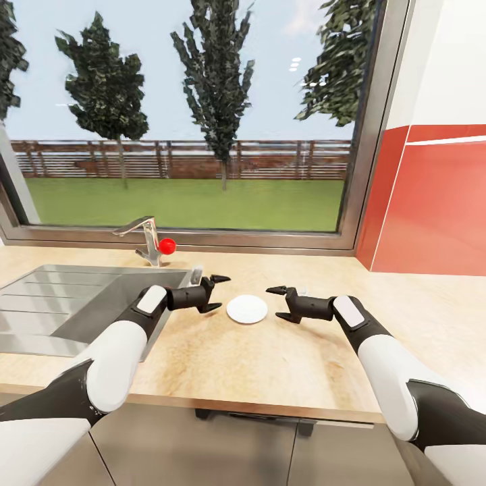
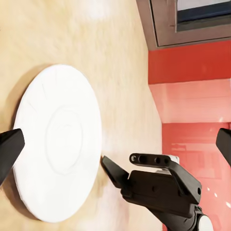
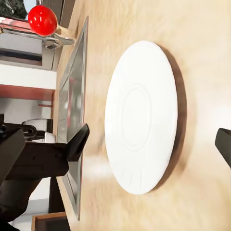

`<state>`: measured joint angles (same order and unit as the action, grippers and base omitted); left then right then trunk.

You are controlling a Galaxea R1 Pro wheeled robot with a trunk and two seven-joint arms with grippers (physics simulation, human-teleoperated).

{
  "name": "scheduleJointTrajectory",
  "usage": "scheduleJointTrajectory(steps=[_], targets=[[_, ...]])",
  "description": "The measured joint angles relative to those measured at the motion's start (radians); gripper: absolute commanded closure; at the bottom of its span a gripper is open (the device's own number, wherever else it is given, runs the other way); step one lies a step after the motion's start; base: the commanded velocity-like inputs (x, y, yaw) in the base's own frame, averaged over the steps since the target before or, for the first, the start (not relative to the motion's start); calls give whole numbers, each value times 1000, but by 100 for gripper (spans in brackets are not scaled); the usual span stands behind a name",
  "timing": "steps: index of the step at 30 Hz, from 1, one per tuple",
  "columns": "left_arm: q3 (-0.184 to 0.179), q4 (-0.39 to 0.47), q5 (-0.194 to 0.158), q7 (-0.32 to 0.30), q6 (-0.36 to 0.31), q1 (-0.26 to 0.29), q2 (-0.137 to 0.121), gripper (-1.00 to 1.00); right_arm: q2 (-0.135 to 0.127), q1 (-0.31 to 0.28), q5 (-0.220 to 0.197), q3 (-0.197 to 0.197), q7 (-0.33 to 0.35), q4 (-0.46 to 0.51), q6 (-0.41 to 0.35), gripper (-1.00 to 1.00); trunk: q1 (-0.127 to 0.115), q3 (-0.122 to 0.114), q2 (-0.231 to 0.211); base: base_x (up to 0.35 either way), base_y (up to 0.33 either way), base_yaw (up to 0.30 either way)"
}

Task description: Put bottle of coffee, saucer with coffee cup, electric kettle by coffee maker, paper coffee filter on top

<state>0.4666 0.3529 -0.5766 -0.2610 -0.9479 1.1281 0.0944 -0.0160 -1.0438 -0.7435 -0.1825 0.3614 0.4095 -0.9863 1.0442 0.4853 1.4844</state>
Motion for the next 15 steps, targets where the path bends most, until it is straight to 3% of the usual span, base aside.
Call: scheduleJointTrajectory(steps=[5,15], targets=[[-3,-41,3,51,57,0,1,-100,0,0,-1,0,0,-1,0,-100,0,0,0,0,0,0],[-1,-56,-5,69,87,0,2,-100,0,0,-1,0,0,-1,0,-100,0,0,0,0,0,0]])
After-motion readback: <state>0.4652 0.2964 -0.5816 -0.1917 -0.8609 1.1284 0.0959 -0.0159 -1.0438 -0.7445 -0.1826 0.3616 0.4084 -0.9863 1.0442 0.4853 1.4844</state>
